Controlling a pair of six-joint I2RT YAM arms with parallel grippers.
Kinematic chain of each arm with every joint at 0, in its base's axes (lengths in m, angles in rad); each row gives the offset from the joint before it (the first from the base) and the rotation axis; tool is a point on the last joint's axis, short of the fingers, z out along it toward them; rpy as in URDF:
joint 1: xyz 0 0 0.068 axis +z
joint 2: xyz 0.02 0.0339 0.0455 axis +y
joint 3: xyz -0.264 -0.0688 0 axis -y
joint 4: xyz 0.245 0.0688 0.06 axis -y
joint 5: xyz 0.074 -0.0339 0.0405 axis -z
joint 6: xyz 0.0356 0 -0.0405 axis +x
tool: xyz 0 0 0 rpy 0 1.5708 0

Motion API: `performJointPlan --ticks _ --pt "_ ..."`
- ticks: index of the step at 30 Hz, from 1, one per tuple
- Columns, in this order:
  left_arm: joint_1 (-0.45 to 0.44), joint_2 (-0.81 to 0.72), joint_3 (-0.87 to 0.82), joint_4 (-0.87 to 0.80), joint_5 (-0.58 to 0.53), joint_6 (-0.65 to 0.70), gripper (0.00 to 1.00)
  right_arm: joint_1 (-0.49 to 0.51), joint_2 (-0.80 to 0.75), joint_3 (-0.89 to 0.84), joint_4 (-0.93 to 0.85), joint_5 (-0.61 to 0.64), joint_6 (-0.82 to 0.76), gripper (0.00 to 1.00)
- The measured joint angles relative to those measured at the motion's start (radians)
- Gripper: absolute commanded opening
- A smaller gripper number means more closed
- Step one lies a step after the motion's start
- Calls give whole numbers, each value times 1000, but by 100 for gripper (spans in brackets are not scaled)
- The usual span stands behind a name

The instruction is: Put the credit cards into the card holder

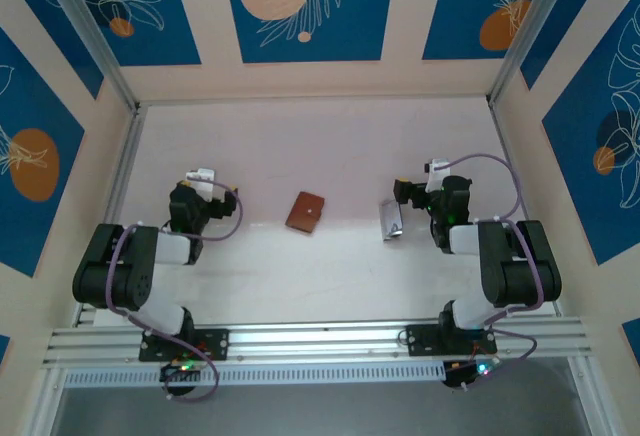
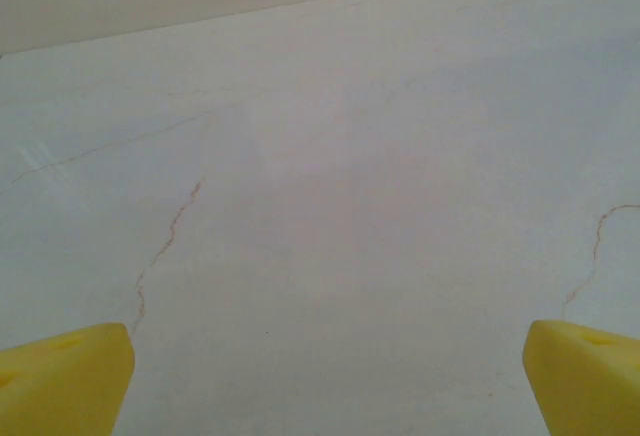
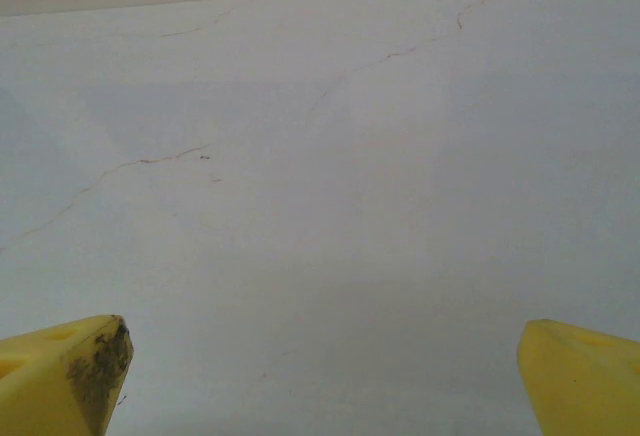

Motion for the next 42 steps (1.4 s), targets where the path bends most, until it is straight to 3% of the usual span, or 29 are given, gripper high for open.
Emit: performJointPlan --ticks 37,42 --pt "4 0 1 0 -16 -24 100 -27 -2 0 1 -43 11 99" --pt "4 -47 46 -149 -106 -54 100 -23 -199 54 -265 38 51 99"
